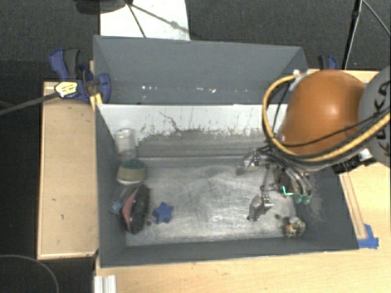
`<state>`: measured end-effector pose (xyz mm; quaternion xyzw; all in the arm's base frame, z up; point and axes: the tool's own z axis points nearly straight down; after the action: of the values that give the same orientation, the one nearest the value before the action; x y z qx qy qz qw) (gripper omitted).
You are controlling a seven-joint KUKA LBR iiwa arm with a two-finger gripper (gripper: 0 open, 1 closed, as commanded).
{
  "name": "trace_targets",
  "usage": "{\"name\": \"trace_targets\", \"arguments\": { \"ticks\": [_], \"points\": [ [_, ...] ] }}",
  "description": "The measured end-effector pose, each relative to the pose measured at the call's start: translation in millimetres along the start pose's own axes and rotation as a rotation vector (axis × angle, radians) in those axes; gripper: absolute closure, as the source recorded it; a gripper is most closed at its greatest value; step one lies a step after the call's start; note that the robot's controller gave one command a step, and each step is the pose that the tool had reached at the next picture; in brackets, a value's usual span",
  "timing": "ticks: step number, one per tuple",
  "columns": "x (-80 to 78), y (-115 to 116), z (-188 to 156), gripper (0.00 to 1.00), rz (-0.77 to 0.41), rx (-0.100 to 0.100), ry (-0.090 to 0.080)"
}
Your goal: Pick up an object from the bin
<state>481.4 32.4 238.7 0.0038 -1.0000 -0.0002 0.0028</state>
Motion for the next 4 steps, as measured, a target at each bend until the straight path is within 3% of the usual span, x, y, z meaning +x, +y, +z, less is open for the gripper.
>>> {"name": "trace_targets", "arguments": {
  "ticks": [1, 2, 3, 4],
  "points": [
    [4.9, 15.8, 135.2, 0.00, -0.103, 0.000, 0.000],
    [-0.3, -30.9, 154.7, 0.00, 0.187, 0.001, -0.003],
    [-19.0, -41.2, 151.5, 0.00, 0.224, -0.001, -0.011],
    [-48.8, -4.6, 113.9, 0.00, 0.285, -0.004, -0.013]
  ]
}}
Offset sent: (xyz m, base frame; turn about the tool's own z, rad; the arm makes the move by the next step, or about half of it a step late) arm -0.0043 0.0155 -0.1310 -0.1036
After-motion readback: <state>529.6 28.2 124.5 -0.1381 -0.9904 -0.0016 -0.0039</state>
